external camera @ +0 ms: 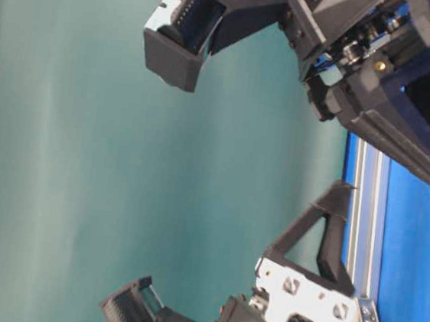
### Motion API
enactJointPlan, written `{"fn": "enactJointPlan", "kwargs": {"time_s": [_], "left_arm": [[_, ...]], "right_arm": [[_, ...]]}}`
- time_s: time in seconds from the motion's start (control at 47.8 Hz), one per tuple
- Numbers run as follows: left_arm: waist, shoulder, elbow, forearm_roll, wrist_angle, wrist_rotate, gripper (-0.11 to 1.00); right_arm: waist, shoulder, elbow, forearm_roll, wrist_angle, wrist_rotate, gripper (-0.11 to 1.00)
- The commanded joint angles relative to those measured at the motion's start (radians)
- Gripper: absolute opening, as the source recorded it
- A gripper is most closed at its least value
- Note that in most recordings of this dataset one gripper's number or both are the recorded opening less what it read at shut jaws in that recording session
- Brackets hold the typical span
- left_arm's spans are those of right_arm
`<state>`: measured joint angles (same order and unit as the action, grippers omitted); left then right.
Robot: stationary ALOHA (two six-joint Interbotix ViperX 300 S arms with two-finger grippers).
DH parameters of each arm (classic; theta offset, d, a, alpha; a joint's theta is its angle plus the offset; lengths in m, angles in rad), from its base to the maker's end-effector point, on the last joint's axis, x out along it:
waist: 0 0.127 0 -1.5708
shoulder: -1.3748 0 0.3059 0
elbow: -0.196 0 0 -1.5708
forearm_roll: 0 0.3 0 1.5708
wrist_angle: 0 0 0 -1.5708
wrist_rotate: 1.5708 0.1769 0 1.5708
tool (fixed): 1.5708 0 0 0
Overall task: Insert the wire through the string loop located in the center.
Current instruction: 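Move the open left gripper toward the plug emerging from the loop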
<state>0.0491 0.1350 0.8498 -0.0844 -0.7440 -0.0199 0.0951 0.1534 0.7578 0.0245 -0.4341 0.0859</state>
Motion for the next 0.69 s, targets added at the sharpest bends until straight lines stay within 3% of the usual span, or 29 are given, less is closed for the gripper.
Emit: {"fn": "enactJointPlan", "kwargs": {"time_s": [0.0, 0.355, 0.669], "left_arm": [[-0.044, -0.040, -0.002, 0.002, -0.006, 0.002, 0.00], [-0.216, -0.067, 0.025, 0.002, -0.005, 0.002, 0.00], [-0.235, -0.077, 0.038, 0.000, -0.006, 0.002, 0.00]], "right_arm": [[-0.002, -0.015, -0.011, -0.002, -0.005, 0.000, -0.03], [-0.002, -0.017, -0.011, -0.003, -0.005, 0.000, -0.03], [-0.003, -0.017, -0.011, -0.003, -0.005, 0.000, -0.03]]}}
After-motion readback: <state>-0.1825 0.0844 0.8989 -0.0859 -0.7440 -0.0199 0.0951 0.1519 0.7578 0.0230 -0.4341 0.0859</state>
